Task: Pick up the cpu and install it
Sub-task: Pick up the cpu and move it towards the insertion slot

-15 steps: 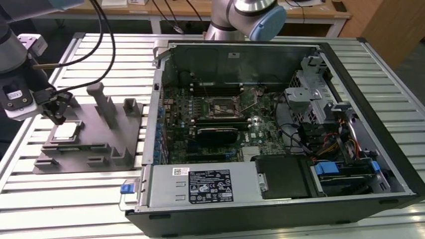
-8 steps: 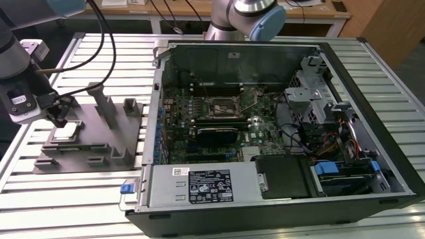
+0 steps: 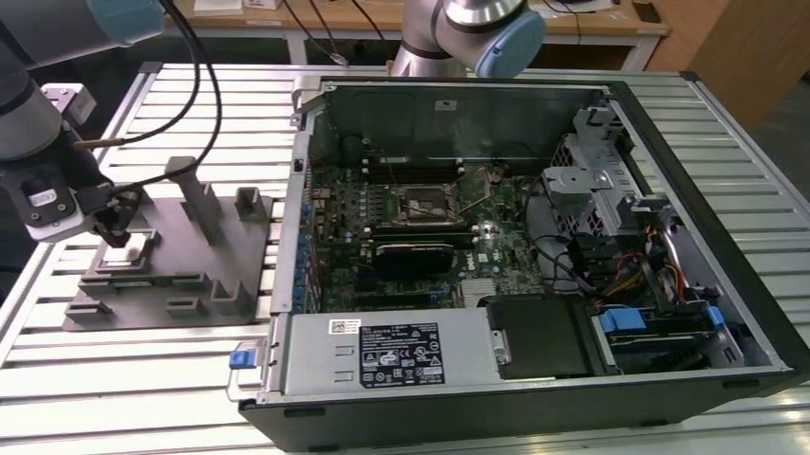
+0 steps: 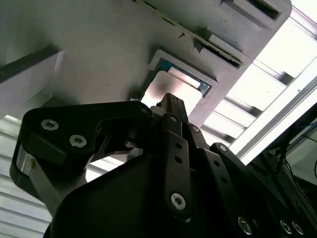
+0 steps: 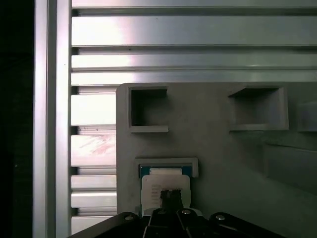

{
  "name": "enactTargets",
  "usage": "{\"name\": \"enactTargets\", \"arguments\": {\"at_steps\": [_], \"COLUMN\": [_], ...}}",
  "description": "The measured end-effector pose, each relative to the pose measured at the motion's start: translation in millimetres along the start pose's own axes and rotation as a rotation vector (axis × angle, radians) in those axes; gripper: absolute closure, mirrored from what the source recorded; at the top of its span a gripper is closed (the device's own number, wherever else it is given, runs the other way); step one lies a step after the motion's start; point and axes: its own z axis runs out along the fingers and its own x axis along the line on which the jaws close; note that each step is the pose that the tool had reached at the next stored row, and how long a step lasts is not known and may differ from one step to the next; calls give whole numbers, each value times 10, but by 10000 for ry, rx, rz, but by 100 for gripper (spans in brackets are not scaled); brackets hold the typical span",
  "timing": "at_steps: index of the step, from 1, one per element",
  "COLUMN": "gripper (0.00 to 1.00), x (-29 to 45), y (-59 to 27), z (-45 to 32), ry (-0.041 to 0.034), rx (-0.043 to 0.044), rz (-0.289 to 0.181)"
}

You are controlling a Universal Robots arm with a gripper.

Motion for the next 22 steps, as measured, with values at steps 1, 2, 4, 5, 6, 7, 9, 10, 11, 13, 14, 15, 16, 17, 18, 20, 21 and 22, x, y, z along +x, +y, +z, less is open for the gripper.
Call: {"name": "enactTargets", "arguments": {"at_steps": [1,2,4,5,6,7,9,10,11,13,14,15,16,17,18,20,21,22], "gripper": [89,89,89,89,89,89,89,89,89,89,89,89,89,89,89,89,83,83], "x": [2,4,10,12,15,18,23,24,28,30,30,30,30,30,30,30,30,30], "y": [-1,0,2,3,3,3,3,2,1,1,1,1,1,1,1,1,1,1], "z": [11,20,38,45,53,59,77,86,92,96,97,97,97,97,97,97,97,97], "ry": [2,2,1,3,3,3,-1,-2,-12,-32,-32,-33,-32,-32,-33,-32,-32,-32], "rx": [-3,-7,-14,-15,-19,-24,-32,-33,-41,-45,-45,-45,-45,-45,-45,-45,-45,-45], "rz": [-11,-18,-26,-31,-36,-41,-54,-62,-76,-101,-104,-105,-105,-106,-107,-107,-108,-108]}}
